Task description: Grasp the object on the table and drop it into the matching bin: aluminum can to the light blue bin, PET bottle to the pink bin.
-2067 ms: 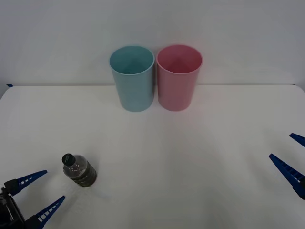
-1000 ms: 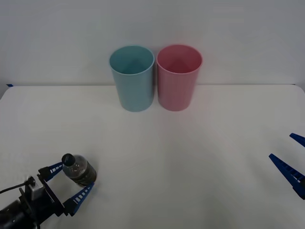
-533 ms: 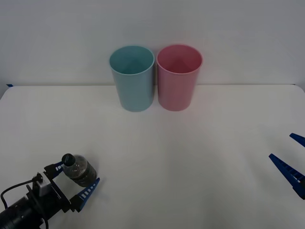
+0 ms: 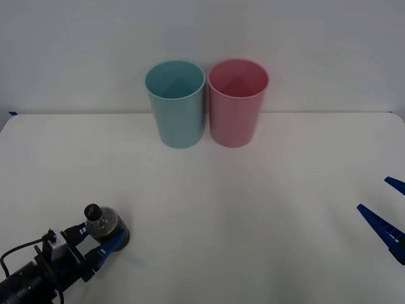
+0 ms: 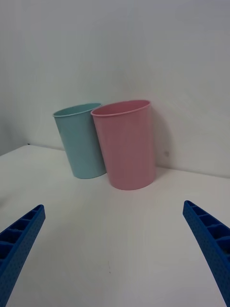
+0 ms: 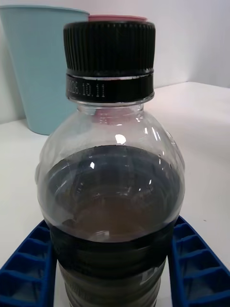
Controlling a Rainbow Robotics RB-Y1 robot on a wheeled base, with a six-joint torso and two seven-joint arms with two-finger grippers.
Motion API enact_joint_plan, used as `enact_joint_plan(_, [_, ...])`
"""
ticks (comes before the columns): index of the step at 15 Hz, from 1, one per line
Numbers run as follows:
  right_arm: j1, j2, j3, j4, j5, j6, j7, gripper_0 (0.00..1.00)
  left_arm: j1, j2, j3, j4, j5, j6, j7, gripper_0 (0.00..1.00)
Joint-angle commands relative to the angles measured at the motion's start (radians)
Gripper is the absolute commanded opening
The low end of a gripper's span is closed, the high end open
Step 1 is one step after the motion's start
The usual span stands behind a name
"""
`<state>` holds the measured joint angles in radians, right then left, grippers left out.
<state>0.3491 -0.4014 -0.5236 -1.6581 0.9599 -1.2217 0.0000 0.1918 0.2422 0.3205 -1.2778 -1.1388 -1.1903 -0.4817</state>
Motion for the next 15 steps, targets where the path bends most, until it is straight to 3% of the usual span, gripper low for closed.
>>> enact_joint_plan(1, [0.000,0.000,0.000,0.000,0.000,0.000,0.000,1.00,0.000,0.000,0.002,0.000,0.004,0.000,0.005,0.00])
enact_joint_plan(6, [0.000,0.000,0.000,0.000,0.000,0.000,0.000,1.00,0.005,0.005,0.006,0.000,0.044,0.000,0.014,0.00])
enact_joint_plan(15, [0.000,0.000,0.000,0.000,0.000,0.000,0.000,1.00,0.006,0.035,-0.049,-0.113,0.254,0.089,0.092,0.00])
